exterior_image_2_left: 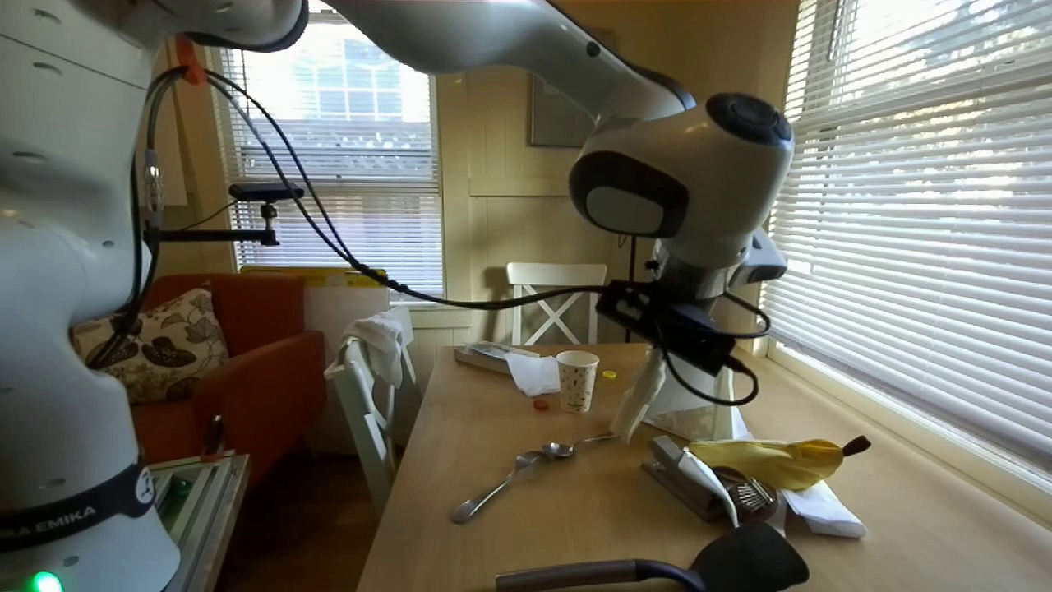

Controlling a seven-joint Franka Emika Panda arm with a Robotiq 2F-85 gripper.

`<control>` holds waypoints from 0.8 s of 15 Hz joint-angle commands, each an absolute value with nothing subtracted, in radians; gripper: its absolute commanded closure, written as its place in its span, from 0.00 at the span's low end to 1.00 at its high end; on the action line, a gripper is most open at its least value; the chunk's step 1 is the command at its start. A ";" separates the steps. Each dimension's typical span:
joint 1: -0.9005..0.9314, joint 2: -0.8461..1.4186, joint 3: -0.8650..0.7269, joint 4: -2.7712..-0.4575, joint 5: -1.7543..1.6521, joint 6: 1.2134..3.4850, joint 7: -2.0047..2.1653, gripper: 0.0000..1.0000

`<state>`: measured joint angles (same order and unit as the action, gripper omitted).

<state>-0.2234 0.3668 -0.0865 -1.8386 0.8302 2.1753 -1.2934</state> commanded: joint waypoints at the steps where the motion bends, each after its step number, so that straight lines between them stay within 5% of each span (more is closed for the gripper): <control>1: -0.205 0.357 -0.108 -1.751 0.753 2.309 -1.163 0.98; 8: -0.195 0.525 -0.055 -1.449 0.499 2.372 -0.904 0.98; 12: -0.236 0.459 -0.003 -1.547 0.524 2.412 -0.938 0.93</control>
